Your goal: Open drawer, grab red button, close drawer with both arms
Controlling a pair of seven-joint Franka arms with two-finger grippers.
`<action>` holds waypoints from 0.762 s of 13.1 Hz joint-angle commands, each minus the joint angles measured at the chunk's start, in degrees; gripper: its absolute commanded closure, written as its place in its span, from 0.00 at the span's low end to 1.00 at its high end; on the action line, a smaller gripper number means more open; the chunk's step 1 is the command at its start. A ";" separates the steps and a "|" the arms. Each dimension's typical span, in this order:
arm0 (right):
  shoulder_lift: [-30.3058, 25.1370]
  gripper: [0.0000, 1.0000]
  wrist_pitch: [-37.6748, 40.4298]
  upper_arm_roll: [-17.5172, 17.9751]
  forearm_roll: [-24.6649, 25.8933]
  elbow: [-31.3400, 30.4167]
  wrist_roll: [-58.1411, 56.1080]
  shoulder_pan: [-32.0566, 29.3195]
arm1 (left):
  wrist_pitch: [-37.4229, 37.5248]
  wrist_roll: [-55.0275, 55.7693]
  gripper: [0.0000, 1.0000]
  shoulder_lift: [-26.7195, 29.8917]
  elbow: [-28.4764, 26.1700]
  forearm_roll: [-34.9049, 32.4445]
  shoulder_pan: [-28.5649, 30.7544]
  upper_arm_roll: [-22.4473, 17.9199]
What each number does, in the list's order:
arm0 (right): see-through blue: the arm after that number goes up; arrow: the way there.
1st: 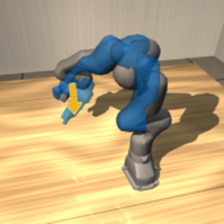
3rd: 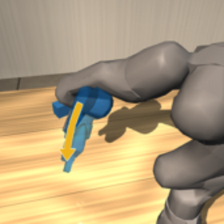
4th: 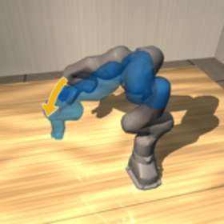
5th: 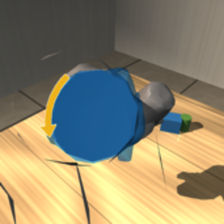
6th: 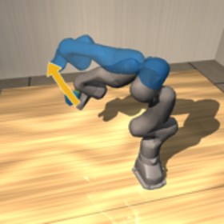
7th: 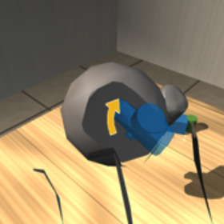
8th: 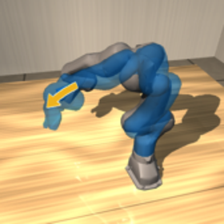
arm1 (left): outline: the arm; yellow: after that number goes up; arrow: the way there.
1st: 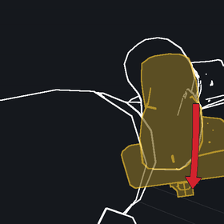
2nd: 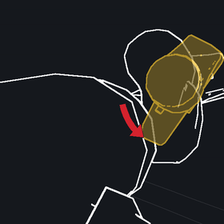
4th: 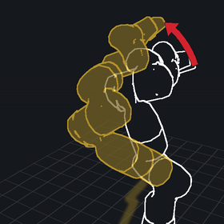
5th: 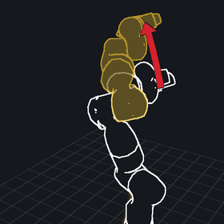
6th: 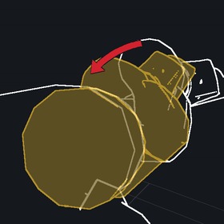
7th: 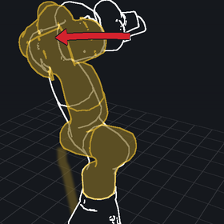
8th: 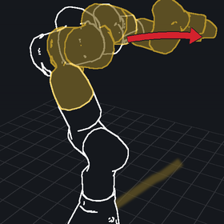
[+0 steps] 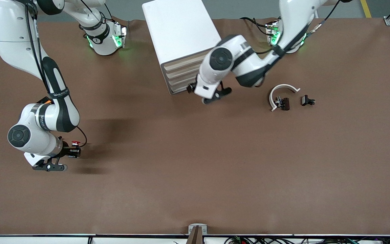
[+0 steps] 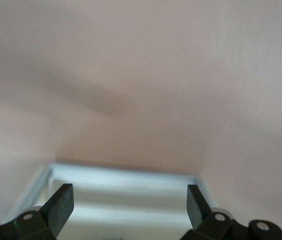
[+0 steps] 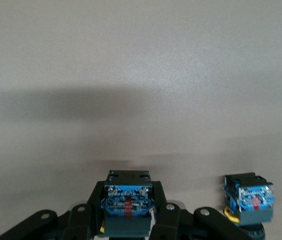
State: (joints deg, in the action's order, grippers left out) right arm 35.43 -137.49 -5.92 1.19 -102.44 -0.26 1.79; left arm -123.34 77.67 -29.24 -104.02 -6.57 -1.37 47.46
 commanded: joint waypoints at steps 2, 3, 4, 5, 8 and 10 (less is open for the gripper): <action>-1.33 1.00 -6.82 1.35 0.57 -6.19 -1.31 -0.73 | 1.34 -0.50 0.00 0.59 3.56 -10.19 9.34 0.80; -1.24 1.00 -7.00 1.35 0.57 -6.11 -1.67 -0.82 | 1.34 -0.59 0.00 0.67 4.26 -12.21 12.06 0.88; -1.16 1.00 -7.70 1.35 0.57 -6.10 -1.67 -0.73 | 1.34 -1.72 0.00 0.85 5.14 -13.54 15.05 0.88; -1.07 1.00 -7.96 1.35 0.48 -6.10 -1.58 -0.73 | 1.43 -4.86 0.00 1.37 5.84 -14.25 17.86 0.97; -0.98 1.00 -7.97 1.35 0.39 -6.10 -1.58 -0.91 | 5.28 -18.48 0.00 6.54 6.11 -14.26 26.22 1.32; -0.98 0.76 -7.70 1.35 0.39 -5.93 -1.58 -0.91 | 9.40 -27.87 0.00 9.28 8.73 -13.82 31.31 1.50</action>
State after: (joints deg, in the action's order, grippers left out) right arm 35.43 -145.09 -5.28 1.19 -107.64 -1.21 1.79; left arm -118.49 56.18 -24.51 -96.21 -20.12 26.10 47.79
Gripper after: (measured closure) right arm 0.581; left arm 0.000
